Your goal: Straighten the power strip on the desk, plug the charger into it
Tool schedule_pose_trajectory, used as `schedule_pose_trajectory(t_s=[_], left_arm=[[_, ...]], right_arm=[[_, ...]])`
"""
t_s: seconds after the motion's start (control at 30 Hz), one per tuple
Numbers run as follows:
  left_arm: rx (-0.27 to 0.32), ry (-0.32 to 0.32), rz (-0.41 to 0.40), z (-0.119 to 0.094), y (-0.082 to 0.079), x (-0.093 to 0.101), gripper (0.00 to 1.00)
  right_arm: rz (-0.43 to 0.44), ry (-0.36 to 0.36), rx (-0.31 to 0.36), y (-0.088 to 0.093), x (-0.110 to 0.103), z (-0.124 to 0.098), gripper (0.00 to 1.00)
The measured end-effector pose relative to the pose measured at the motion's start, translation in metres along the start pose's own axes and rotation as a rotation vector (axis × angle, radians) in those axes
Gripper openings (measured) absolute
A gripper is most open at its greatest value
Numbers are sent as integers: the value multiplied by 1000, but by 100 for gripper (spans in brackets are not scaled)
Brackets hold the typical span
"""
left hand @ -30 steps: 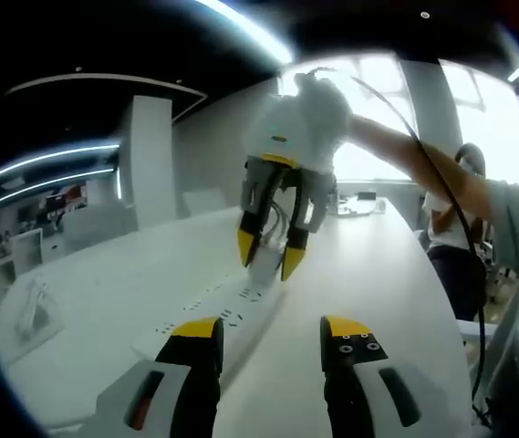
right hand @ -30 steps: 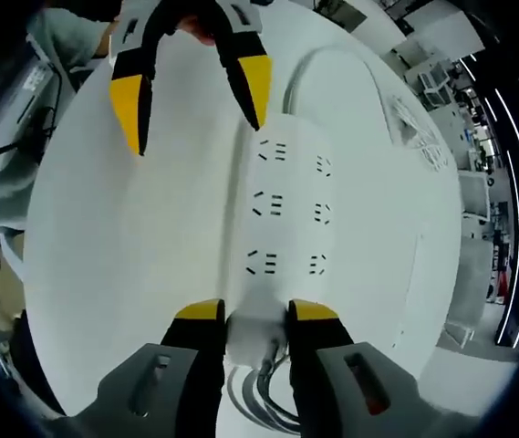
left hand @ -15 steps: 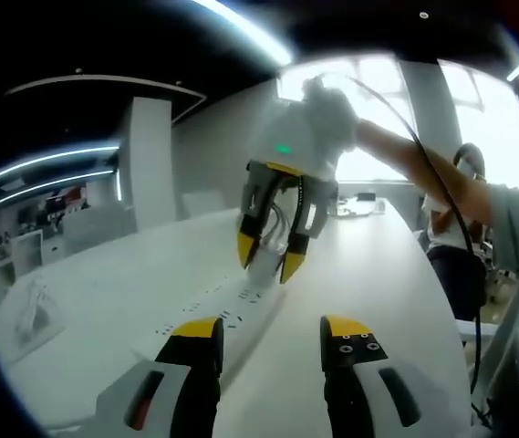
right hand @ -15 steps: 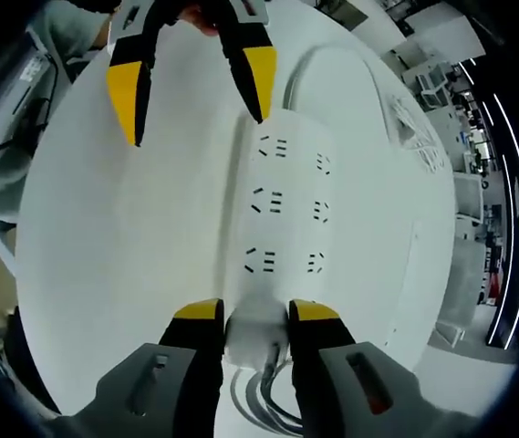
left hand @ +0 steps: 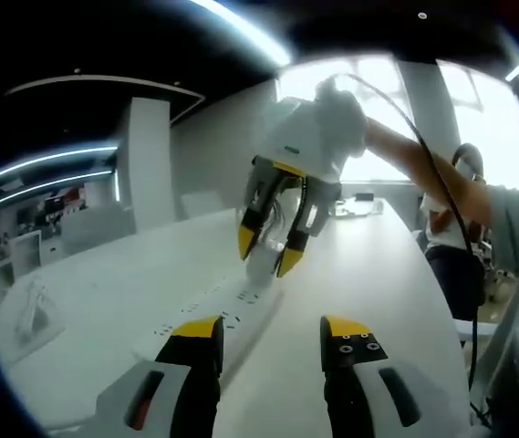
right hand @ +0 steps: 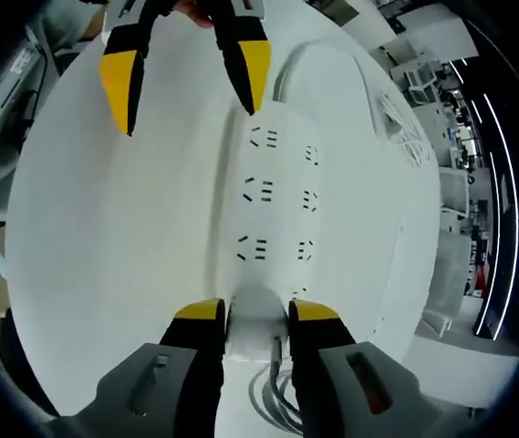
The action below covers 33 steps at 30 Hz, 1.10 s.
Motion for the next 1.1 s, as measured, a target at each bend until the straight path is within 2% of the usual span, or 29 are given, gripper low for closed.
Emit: schedule_pose_trajectory(t_s=[0.13,0.57,0.73,0.87,1.0,1.07,1.1], left_arm=[[-1,3,0,0,1,1,44],[0,5,0,-2,0,3,44],[0,9,0,-2,1,4,44],[-5,9,-1,-2,2,4,44],[-8,10,-4,-2,3,5,44],[-10,10,0,-2,3,5,44],[-9,11,0,-2,2,6,44]], right_arm=[[-18,-8,-38,-2,0,1,26],[-52,-112,-104,-10,9,3,25],[-101,-108,-148,-16,7,8,24],[-114,-129,-124,-14,5,6,24],[-73,-168,-89,-8,13,7,24],[-81,-181,-94,-12,12,8,24],[-123,-191,-127,-17,10,8,24]])
Point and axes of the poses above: the point that each gripper's makers call its tool centre point, and the gripper's own axes: z roughly forward along the fingers, x roughly to its right, y roughly out of its underside, the point moved 6 cm from there along -z, roughly backward along the fingers, and after that the axes turned 1 degree about -x, right-handed, at the moved point
